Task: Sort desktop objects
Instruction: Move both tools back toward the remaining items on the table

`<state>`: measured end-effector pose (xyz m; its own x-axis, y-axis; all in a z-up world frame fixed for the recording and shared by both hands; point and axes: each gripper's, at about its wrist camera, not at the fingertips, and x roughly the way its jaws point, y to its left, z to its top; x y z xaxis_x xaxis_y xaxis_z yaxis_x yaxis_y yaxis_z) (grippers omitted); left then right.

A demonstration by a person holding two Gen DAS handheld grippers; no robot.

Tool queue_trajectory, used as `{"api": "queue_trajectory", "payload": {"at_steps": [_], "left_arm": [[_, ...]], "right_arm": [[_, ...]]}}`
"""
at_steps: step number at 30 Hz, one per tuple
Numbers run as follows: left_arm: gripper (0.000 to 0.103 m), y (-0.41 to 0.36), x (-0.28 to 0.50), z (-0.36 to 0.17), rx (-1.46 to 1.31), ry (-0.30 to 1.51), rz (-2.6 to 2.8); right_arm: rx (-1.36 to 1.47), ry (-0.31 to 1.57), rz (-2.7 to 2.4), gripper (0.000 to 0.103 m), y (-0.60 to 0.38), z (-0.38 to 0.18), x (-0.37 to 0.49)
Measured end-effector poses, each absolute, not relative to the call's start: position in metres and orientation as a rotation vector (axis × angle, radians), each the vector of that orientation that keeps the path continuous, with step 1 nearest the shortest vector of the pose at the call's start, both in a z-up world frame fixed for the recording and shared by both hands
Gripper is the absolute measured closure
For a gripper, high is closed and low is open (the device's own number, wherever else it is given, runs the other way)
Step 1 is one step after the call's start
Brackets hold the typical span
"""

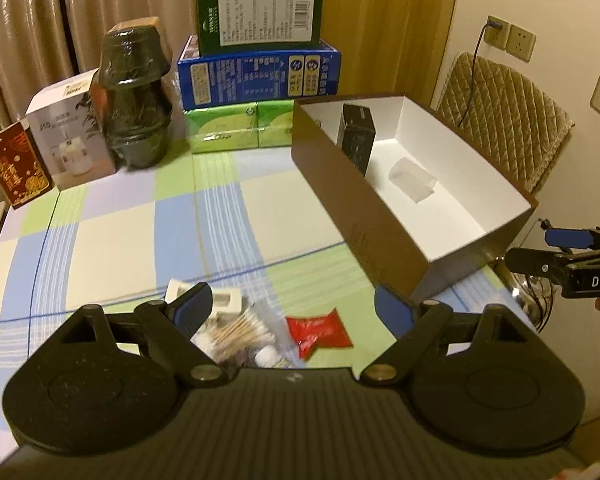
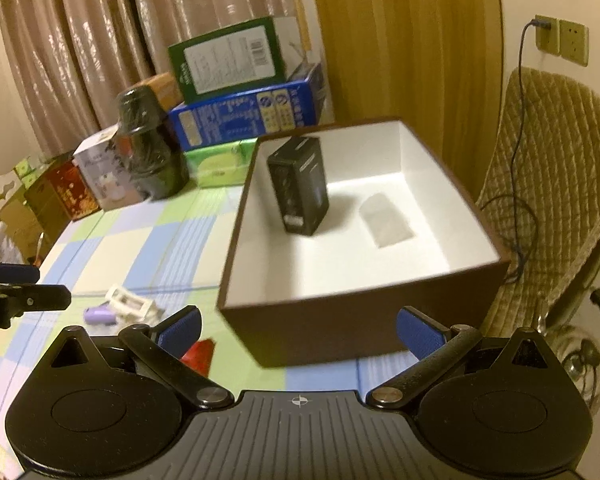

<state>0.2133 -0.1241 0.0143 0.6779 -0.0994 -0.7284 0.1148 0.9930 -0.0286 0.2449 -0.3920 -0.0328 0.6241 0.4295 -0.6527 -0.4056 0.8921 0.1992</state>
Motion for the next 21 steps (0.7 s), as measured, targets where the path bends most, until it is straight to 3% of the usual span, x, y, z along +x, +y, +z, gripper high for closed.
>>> {"api": "queue_trajectory", "payload": {"at_steps": [21], "left_arm": [[0.017, -0.057, 0.167, -0.006, -0.020, 0.897, -0.017]], "right_arm": [[-0.030, 0.867, 0.619, 0.002, -0.319, -0.062, 0.206]]}}
